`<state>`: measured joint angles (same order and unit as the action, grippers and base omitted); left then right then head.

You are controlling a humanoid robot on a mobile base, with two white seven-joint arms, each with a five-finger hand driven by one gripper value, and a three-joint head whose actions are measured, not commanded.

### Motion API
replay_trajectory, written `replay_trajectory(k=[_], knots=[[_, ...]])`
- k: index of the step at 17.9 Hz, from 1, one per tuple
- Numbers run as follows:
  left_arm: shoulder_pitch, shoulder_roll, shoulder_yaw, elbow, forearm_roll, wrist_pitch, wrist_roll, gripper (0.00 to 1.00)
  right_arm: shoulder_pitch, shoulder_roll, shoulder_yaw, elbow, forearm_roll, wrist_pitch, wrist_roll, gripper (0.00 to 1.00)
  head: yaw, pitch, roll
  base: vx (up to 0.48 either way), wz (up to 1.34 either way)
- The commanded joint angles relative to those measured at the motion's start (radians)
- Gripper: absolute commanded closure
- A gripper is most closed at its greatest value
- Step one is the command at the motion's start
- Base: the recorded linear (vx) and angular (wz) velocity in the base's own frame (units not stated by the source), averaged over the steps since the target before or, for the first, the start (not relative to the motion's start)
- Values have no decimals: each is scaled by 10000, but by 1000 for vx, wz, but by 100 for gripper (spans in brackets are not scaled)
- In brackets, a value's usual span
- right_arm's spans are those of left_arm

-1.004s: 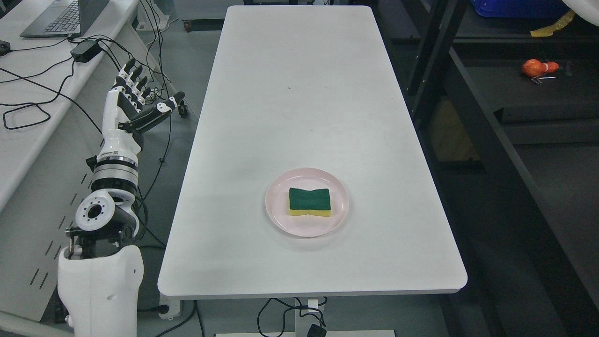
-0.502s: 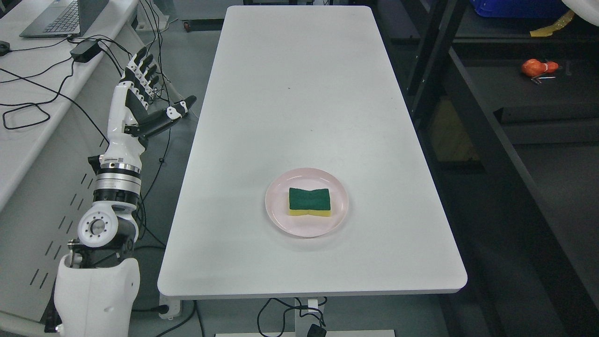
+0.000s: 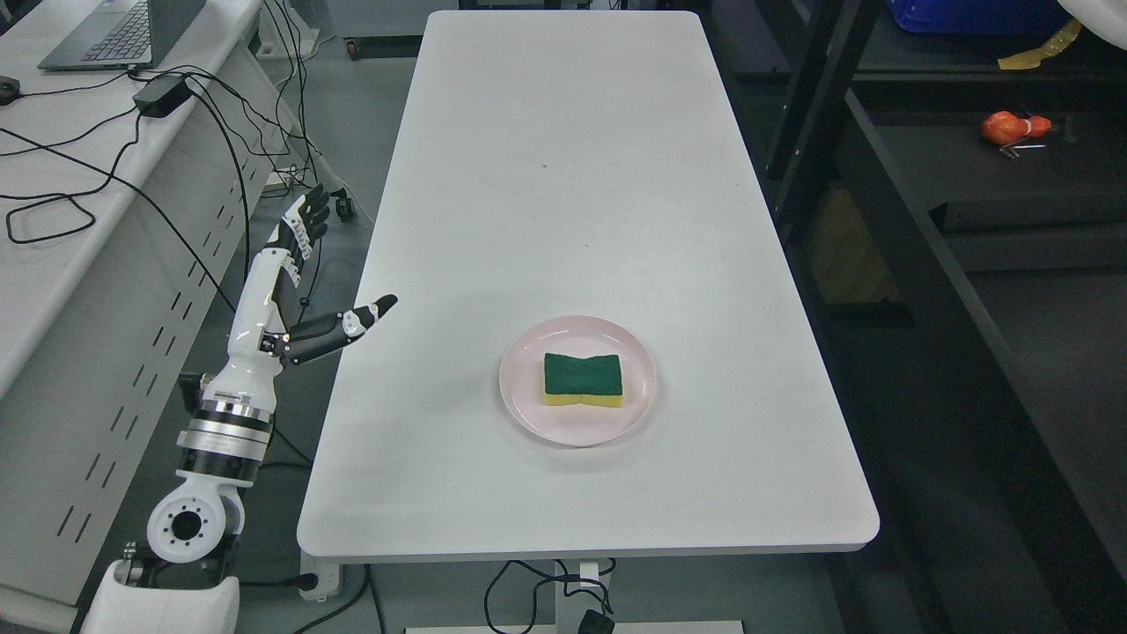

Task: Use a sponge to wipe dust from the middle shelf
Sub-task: 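Reach the left hand over the sponge on the pink plate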

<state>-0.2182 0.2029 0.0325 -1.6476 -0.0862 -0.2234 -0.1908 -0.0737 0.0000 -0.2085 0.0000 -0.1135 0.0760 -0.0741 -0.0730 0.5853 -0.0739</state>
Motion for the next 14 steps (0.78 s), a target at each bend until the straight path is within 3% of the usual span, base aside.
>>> replay_trajectory(k=[1,4,7,10,14], knots=[[-253,1681,-171,415,-4035,-649,-2136,2,0,-175,-1,-174,0,7,5,0,0,0,0,0,0],[-1877,2019,-1148,1515,-6478,-1276,-3061,2,0,-175,-1,-174,0,7,5,0,0,0,0,0,0],[-3396,2602,-2820,3187,-7694,-1784,-3047,2,0,-175,-1,-174,0,7,5,0,0,0,0,0,0],[-4580,2268,-4094,3744,-7973,-2076,-3062,3,0,-175,-1,-174,0,7,5,0,0,0,0,0,0],[-5150,1348,-5370,3698,-8096,-3025,-3429,4,0,-175,-1,-174,0,7,5,0,0,0,0,0,0]])
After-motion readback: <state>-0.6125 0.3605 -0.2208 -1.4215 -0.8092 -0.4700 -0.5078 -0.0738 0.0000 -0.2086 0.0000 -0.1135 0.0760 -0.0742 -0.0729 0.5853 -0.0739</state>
